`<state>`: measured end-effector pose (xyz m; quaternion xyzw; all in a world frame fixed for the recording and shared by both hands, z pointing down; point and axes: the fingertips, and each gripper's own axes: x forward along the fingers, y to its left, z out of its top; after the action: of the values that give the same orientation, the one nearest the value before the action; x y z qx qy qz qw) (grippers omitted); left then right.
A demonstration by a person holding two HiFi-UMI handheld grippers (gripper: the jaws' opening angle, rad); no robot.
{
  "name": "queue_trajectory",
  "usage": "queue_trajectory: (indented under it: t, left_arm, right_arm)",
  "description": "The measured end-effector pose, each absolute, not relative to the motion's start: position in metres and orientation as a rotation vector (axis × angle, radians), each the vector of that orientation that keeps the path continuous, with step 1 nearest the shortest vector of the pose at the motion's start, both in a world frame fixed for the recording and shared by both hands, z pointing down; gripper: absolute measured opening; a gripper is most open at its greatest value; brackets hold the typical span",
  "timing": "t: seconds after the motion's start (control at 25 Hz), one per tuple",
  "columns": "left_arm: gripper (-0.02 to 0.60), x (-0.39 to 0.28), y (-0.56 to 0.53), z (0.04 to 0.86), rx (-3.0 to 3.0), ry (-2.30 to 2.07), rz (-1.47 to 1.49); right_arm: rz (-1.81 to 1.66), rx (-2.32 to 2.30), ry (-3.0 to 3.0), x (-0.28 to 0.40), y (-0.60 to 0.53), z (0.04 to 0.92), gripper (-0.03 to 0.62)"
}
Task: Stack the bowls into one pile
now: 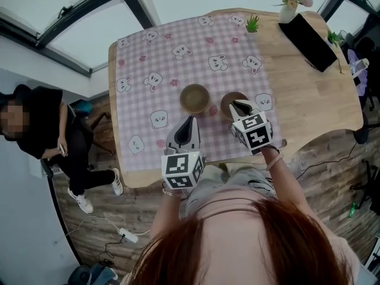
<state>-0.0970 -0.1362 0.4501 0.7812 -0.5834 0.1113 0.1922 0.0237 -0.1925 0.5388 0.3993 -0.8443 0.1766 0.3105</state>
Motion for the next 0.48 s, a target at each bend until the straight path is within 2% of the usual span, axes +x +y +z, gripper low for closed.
queue_trajectory:
  t: [0.48]
  left_arm:
    - [0.015, -0.071, -0.135, 0.454, 2.117, -1.735, 0.316]
  right_arm:
    - [0.445, 0.983, -2.233, 0.062, -0.205, 0.550, 0.063]
